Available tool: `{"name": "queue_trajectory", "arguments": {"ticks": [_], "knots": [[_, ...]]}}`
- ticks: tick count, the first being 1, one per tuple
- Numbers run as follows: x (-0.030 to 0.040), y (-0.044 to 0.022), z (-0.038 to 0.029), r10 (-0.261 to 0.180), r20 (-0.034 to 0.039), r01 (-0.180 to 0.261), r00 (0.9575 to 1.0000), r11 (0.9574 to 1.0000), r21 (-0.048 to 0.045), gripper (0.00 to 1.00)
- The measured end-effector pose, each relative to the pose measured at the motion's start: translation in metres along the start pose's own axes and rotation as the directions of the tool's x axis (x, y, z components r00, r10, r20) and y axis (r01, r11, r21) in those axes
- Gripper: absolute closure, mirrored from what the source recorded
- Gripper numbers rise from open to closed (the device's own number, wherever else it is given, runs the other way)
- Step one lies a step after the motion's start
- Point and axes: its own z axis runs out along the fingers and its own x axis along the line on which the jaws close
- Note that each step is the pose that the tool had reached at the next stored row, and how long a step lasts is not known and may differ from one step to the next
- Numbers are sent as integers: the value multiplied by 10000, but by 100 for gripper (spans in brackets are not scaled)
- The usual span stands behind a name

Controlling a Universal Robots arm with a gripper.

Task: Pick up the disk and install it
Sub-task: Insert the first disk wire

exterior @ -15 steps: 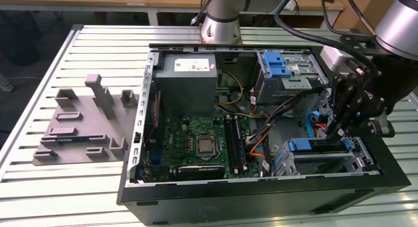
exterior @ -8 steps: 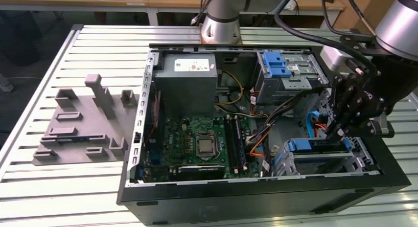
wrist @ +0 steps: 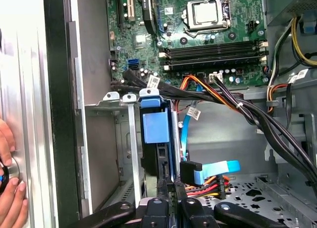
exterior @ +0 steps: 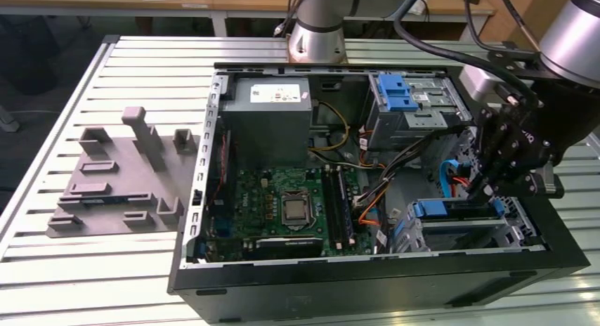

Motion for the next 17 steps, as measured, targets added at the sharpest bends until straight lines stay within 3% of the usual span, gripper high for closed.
{"name": "queue_trajectory", "arguments": {"ticks": [17], "knots": [[-4, -18, 37, -2, -5, 2, 10000, 10000, -33, 84]]}}
